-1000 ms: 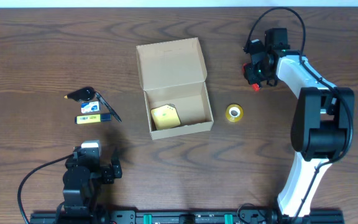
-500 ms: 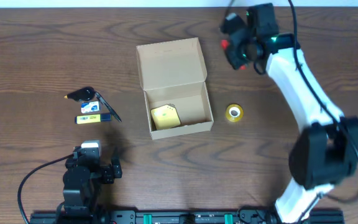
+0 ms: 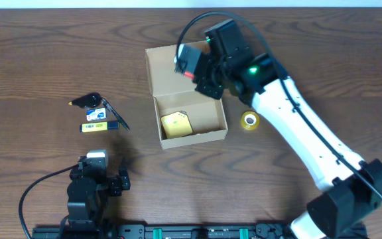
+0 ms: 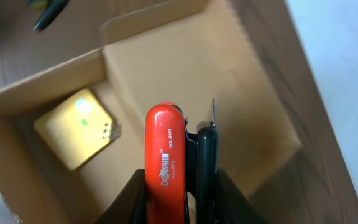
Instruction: Pack container
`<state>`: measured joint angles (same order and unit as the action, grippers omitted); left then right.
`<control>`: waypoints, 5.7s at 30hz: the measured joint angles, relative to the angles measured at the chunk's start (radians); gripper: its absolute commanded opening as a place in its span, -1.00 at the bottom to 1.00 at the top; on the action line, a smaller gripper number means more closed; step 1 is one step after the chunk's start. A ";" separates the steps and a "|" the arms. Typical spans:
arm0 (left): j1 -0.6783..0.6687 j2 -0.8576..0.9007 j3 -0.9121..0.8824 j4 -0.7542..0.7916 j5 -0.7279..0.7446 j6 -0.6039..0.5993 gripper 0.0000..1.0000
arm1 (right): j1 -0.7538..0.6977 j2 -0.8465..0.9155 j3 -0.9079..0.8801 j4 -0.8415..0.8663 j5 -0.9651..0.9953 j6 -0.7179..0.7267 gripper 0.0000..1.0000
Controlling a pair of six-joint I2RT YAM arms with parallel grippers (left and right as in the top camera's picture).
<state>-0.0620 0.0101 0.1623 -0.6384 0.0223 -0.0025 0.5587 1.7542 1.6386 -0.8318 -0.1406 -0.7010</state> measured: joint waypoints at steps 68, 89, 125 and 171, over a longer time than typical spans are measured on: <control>0.000 0.000 0.000 0.000 0.000 0.000 0.90 | 0.095 0.333 -0.013 0.143 -0.098 -0.379 -0.97; 0.000 0.000 0.000 0.000 0.000 0.000 0.91 | 0.095 0.333 -0.013 0.164 -0.094 -0.351 -0.28; 0.000 0.000 0.000 0.000 0.000 0.000 0.90 | 0.095 0.332 -0.013 0.136 -0.094 -0.119 -0.19; 0.000 0.000 0.000 0.000 0.000 0.000 0.90 | -0.398 -0.087 -0.297 -0.248 -0.106 0.239 0.99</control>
<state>-0.0620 0.0101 0.1623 -0.6384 0.0227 -0.0025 0.1608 1.6669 1.3418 -1.0798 -0.2462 -0.4618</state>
